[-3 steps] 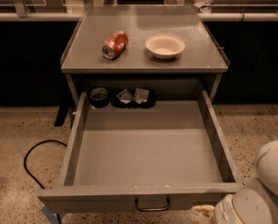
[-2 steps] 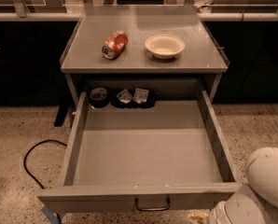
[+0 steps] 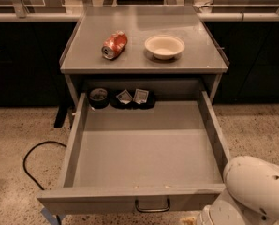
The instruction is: Close top drawer
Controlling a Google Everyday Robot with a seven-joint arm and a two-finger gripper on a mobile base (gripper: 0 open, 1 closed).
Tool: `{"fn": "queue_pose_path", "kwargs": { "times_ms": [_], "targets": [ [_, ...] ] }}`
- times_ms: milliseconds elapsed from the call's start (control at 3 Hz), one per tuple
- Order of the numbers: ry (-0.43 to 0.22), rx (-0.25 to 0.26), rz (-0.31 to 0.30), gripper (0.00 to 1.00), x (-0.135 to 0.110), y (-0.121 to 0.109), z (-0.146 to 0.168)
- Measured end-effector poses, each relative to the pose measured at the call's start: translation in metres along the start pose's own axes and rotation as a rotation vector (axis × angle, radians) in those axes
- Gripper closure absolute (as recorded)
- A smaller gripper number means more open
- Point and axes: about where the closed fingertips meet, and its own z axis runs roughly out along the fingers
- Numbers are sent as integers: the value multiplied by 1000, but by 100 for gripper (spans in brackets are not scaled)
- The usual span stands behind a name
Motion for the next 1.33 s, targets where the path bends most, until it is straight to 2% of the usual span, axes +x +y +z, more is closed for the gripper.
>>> {"fn": "queue_pose_path", "kwargs": {
  "times_ms": [667, 1333],
  "targets": [
    [63, 65, 3, 0, 9, -37, 16],
    [107, 245, 9, 0, 10, -87, -14]
  ]
}}
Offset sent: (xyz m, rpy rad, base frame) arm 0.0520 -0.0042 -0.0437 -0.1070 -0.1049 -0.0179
